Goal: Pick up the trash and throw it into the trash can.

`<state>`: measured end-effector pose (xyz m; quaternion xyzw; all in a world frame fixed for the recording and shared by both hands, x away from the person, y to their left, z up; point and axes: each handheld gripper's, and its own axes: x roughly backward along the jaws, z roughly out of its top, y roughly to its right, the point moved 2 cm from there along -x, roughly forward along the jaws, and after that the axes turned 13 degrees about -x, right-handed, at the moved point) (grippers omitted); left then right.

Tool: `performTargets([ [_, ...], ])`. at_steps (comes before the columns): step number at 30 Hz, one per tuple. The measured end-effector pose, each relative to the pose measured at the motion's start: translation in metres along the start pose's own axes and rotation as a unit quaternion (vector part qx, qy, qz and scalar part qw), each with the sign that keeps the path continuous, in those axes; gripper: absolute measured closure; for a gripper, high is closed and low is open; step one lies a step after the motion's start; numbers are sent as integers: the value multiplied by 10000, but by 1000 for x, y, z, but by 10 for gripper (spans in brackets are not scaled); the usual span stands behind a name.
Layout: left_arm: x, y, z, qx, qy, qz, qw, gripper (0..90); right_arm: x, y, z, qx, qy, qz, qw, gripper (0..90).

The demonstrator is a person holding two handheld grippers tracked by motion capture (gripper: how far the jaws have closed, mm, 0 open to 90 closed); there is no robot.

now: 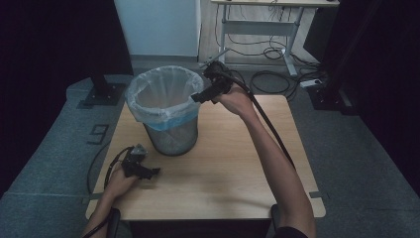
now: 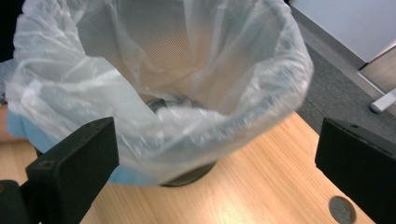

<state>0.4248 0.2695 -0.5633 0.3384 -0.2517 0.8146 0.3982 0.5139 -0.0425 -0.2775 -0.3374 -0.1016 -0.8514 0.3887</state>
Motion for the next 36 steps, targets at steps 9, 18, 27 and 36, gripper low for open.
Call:
performTargets([
  [9,0,0,0,4,-3,2,10000,0,14,11,-19,-59,116,-52,9999,0],
  [18,0,0,0,6,-2,5,10000,0,27,20,-37,-93,235,-117,9996,0],
  [27,0,0,0,8,-6,6,10000,0,39,24,-56,-54,277,-207,9994,0],
  [36,0,0,0,19,-1,9,10000,0,49,34,-82,-242,376,-222,9988,0],
])
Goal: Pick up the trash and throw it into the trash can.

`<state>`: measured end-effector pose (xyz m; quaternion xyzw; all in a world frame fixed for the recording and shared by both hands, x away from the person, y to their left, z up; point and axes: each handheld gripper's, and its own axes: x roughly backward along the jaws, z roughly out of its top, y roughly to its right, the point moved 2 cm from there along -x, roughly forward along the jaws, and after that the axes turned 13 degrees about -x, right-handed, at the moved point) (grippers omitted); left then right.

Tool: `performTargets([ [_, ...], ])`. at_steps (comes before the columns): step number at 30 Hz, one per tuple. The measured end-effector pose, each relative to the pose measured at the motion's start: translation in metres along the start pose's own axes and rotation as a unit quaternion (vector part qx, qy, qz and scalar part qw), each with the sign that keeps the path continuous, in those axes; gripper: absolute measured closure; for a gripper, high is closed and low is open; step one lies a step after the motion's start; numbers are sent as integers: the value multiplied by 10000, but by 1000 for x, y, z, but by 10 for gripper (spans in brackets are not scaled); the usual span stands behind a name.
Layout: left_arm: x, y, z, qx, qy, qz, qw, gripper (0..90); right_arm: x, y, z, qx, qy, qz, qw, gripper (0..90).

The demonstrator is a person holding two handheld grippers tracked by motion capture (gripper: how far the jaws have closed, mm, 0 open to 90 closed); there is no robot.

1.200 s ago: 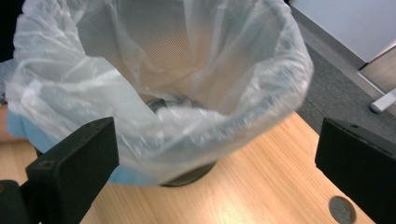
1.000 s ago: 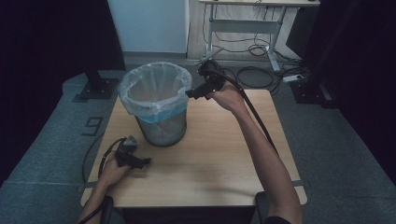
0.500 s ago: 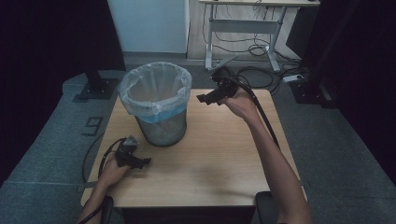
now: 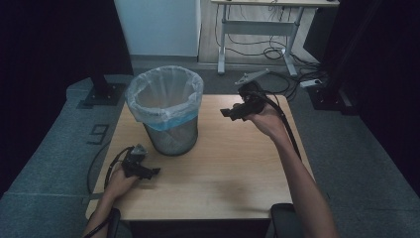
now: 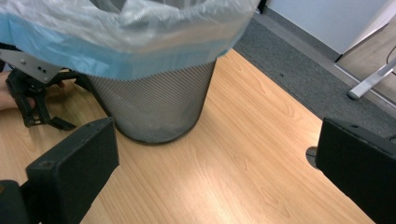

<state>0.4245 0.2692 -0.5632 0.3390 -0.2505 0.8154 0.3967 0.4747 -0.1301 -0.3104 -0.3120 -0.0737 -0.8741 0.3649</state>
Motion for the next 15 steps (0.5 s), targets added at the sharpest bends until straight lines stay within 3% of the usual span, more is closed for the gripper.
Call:
performTargets([
  [15,0,0,0,3,-25,14,10000,0,11,18,-49,-154,124,-192,9996,0],
])
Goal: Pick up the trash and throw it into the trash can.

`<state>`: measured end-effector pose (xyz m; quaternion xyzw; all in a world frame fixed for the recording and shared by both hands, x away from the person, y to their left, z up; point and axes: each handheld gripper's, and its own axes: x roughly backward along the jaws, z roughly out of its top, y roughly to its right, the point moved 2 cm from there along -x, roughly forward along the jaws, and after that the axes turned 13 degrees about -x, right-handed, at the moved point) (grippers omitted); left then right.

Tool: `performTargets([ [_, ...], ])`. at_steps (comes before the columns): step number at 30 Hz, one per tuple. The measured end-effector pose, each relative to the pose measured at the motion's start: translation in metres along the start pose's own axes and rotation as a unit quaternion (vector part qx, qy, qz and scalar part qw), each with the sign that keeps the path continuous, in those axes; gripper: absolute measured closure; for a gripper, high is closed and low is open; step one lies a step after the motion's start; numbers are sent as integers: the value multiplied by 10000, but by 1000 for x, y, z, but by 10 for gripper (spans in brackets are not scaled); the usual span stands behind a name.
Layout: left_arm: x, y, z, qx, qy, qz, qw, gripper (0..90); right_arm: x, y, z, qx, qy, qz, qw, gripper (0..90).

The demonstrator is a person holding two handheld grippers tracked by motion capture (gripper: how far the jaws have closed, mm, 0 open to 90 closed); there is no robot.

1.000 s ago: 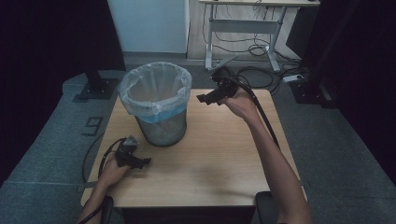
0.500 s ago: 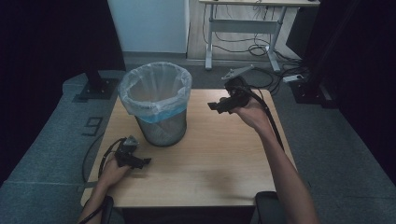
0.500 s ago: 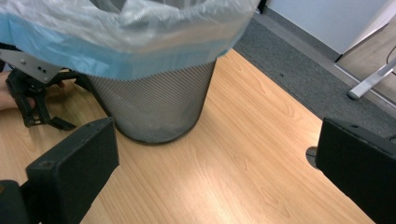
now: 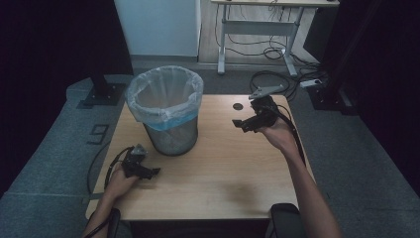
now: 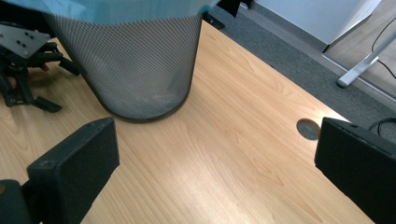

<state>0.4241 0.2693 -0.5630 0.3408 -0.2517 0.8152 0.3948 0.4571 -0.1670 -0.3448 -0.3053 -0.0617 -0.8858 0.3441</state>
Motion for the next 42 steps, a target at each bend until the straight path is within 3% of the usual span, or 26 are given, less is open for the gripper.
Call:
performTargets([
  [17,0,1,0,20,12,7,10000,0,-3,19,-64,-299,118,-69,9995,11],
  [25,0,1,0,17,14,13,10000,0,-16,25,-105,-254,-89,-336,9991,12],
  [42,0,1,0,18,11,20,10000,0,-47,27,-185,-493,-344,-470,9971,0],
])
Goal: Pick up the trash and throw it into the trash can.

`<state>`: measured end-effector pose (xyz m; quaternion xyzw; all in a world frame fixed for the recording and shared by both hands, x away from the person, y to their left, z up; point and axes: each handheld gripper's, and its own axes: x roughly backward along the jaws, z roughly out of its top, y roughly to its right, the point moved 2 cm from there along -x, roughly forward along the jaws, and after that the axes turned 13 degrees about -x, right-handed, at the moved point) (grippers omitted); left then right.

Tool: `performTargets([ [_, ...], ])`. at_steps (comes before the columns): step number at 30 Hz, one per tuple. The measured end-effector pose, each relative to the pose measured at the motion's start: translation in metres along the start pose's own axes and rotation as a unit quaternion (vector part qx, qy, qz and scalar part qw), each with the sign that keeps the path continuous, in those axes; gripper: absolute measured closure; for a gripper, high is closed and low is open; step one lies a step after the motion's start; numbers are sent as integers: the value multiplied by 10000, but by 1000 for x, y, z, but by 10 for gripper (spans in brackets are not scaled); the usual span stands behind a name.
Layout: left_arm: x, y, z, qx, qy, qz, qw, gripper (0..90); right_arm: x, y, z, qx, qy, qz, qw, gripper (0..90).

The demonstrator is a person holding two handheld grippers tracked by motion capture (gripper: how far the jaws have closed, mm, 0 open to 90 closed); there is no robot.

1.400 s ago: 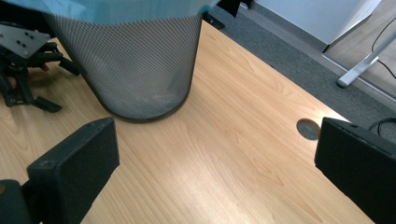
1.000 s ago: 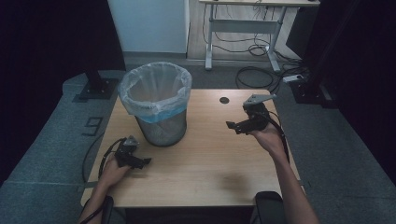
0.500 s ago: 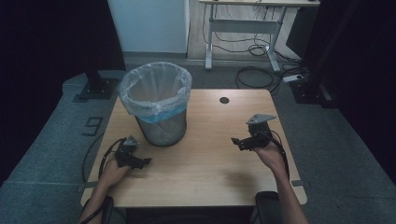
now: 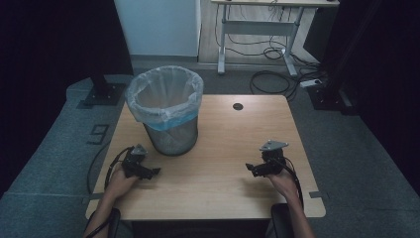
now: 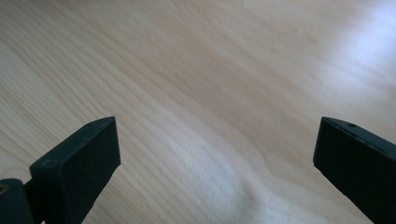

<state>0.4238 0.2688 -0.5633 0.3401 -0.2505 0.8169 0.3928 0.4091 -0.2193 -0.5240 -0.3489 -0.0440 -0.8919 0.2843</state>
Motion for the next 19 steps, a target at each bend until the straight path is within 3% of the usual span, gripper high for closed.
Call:
performTargets([
  [8,0,0,0,0,1,0,10000,0,-16,-1,-31,-21,-273,-10,9996,0],
  [12,0,0,0,0,1,-1,10000,0,-22,-2,-39,108,-371,-26,9993,0],
  [13,0,0,0,0,1,-1,10000,0,-24,-2,-41,-6,-282,98,9996,0],
  [14,0,0,0,0,1,0,10000,0,-25,-1,-41,-91,-359,187,9991,0],
  [19,0,0,0,-2,-1,-1,10000,0,-24,0,-41,-105,-359,186,9991,0],
])
